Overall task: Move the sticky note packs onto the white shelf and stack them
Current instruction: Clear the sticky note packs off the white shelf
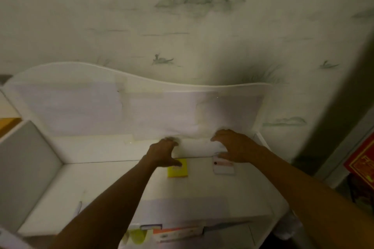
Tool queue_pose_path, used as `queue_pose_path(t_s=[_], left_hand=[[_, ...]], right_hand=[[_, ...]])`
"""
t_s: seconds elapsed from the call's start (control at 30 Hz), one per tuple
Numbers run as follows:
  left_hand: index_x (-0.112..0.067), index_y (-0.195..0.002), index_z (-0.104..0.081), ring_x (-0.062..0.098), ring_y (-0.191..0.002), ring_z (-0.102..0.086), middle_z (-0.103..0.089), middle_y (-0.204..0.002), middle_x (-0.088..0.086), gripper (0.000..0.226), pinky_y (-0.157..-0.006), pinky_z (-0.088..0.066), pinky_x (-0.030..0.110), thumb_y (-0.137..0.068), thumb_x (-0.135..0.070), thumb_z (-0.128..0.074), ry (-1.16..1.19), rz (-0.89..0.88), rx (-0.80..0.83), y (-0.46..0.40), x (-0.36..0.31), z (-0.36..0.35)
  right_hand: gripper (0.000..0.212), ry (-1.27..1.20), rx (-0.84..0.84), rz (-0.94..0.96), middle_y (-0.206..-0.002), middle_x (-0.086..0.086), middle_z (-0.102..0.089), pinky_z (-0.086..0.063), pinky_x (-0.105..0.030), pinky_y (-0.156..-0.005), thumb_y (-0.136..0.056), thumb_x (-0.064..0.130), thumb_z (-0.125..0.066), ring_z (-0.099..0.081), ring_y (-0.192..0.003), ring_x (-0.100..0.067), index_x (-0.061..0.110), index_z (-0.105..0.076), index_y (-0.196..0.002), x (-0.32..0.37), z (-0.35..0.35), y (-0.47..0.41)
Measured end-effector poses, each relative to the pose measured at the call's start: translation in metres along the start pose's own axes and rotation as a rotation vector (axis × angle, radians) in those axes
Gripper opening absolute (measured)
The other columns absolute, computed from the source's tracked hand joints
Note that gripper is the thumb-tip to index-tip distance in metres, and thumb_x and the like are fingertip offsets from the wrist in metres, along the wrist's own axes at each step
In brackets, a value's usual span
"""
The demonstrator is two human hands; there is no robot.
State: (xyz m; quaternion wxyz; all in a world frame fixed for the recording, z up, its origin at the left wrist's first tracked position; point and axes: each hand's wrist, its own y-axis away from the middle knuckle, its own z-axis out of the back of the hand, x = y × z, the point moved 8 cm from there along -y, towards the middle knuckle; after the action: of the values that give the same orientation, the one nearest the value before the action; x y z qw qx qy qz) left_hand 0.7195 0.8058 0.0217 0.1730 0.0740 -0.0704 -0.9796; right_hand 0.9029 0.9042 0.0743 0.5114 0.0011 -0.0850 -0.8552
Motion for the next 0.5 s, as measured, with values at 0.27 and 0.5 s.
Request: queue_pose_path(t_s=[0.27,0.5], left_hand=[[-0.025,-0.148,-0.027,0.021,-0.142,-0.026,-0.026,-0.156,-0.001,0.089,-0.112,-0.029,0.043,-0.076,-0.067,-0.06,-0.272,-0.028,-0.16,0.058,0.009,0.133],[-0.02,-0.145,-0.032,0.025,-0.134,-0.037,-0.038,-0.148,0.004,0.086,-0.107,-0.034,0.044,-0.078,-0.067,-0.057,-0.314,0.129,-0.178,0.126,0.072,0.161]], right_hand=[[0.056,0.014,-0.141,0.074,-0.145,0.003,-0.042,-0.034,-0.036,-0.109,-0.089,0.044,-0.06,-0.038,-0.134,-0.019,0.027,-0.043,-0.139,0.072,0.081,-0.018],[0.053,0.04,-0.169,0.19,-0.143,0.005,-0.044,-0.037,-0.038,-0.107,-0.09,0.043,-0.059,-0.041,-0.131,-0.018,0.031,-0.043,-0.138,0.165,0.104,-0.029]])
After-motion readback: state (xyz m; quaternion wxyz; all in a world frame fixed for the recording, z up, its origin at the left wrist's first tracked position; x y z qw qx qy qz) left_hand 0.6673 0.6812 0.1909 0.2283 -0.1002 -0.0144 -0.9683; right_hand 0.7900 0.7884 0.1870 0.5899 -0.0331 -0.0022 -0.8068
